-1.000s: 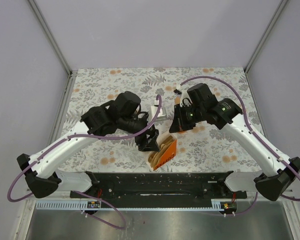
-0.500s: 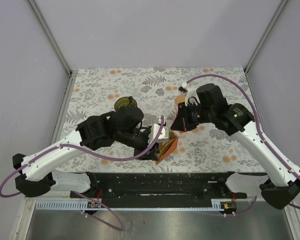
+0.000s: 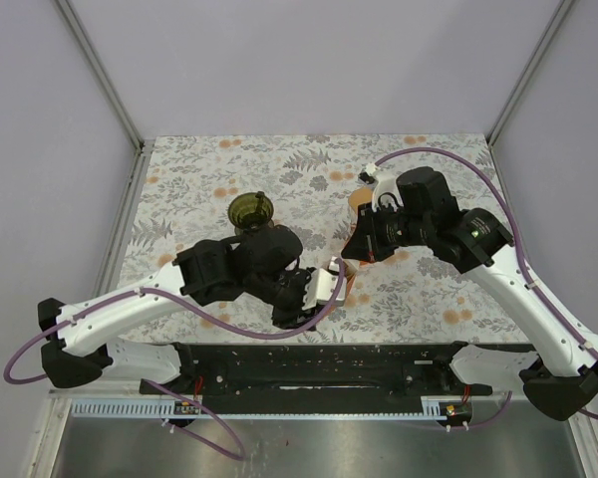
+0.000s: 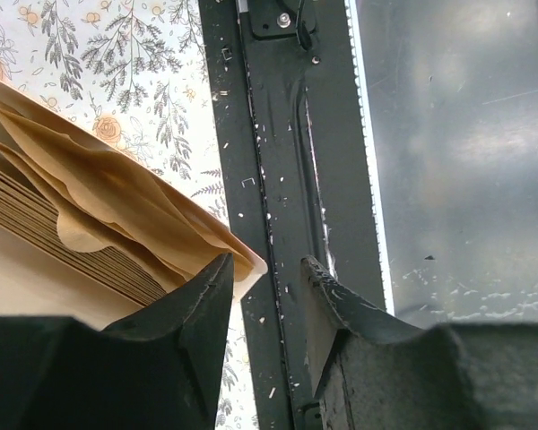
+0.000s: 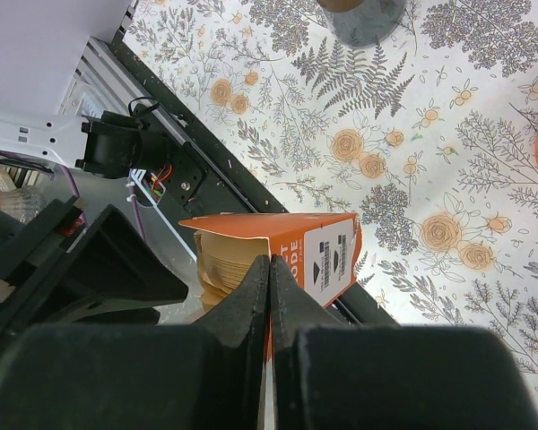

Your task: Place the coffee filter in the dripper

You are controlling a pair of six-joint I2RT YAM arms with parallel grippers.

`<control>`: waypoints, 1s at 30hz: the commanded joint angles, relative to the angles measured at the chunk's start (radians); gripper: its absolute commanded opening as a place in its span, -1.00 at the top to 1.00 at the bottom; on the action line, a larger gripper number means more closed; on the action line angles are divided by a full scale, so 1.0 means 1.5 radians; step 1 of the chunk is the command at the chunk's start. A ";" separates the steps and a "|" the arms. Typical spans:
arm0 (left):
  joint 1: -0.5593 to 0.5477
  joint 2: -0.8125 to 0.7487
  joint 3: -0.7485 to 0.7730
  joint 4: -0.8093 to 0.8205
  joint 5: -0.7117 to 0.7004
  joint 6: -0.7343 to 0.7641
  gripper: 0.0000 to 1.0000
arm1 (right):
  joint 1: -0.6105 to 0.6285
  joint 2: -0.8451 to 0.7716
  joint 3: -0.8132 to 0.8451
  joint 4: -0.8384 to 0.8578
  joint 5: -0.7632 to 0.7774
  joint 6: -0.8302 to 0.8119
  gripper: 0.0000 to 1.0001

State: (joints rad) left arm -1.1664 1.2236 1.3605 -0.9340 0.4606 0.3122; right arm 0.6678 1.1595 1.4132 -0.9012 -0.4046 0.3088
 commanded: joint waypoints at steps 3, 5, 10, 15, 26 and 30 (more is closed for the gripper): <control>-0.001 -0.004 -0.020 0.062 0.003 0.045 0.20 | 0.006 -0.015 0.017 0.034 -0.003 -0.014 1.00; -0.001 -0.002 -0.018 0.062 0.024 0.053 0.19 | 0.006 -0.017 0.019 0.034 -0.003 -0.015 1.00; -0.001 -0.001 -0.016 0.081 -0.037 0.044 0.21 | 0.006 -0.019 0.022 0.034 -0.005 -0.014 1.00; -0.001 0.008 -0.017 0.092 -0.068 0.028 0.25 | 0.006 -0.021 0.022 0.035 -0.005 -0.013 1.00; -0.001 0.022 -0.018 0.102 -0.074 0.019 0.56 | 0.006 -0.023 0.025 0.034 -0.006 -0.017 1.00; -0.001 0.029 -0.018 0.104 -0.089 0.018 0.63 | 0.006 -0.024 0.024 0.035 -0.007 -0.017 1.00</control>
State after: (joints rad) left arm -1.1664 1.2591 1.3304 -0.8261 0.3492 0.3477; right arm 0.6678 1.1473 1.4136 -0.9012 -0.4053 0.2966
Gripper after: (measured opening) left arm 0.205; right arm 0.021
